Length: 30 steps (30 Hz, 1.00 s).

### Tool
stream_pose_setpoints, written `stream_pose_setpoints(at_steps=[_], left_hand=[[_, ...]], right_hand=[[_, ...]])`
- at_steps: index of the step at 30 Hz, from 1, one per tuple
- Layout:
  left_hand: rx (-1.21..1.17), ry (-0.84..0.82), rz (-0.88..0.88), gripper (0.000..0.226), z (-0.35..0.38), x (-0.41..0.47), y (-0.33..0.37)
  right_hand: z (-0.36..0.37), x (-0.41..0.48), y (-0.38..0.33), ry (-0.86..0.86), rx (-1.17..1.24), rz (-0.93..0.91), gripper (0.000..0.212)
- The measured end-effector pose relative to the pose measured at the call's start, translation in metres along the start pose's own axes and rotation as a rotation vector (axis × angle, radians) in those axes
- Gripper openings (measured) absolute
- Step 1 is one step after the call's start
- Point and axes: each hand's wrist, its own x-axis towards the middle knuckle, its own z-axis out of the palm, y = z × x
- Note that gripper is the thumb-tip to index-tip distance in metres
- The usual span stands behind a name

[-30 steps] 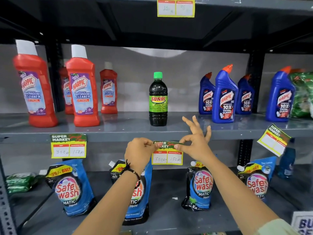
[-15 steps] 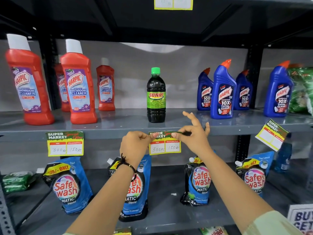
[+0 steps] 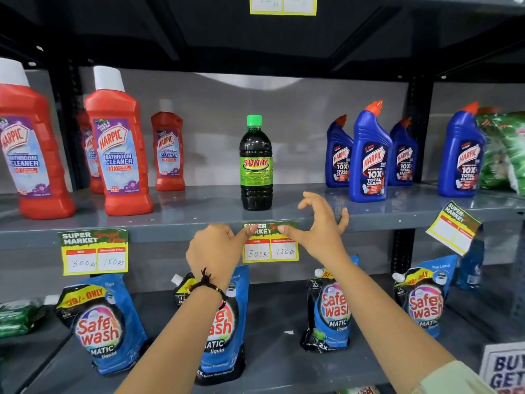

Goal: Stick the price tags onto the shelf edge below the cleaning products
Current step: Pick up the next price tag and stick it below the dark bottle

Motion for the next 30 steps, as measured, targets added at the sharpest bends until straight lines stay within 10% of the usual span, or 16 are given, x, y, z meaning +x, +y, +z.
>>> stream_pose_setpoints(at_steps=[20,30], left_hand=[[0.023,0.060,0.091,0.061,0.011,0.001,-0.007],[-0.185,0.138,0.372,0.038,0.028,-0.047,0.081]], right_hand=[[0.015,0.001,0.002,0.038,-0.219,-0.026,0.085],[-0.075,-0.010,0.060,0.105,0.072,-0.149,0.063]])
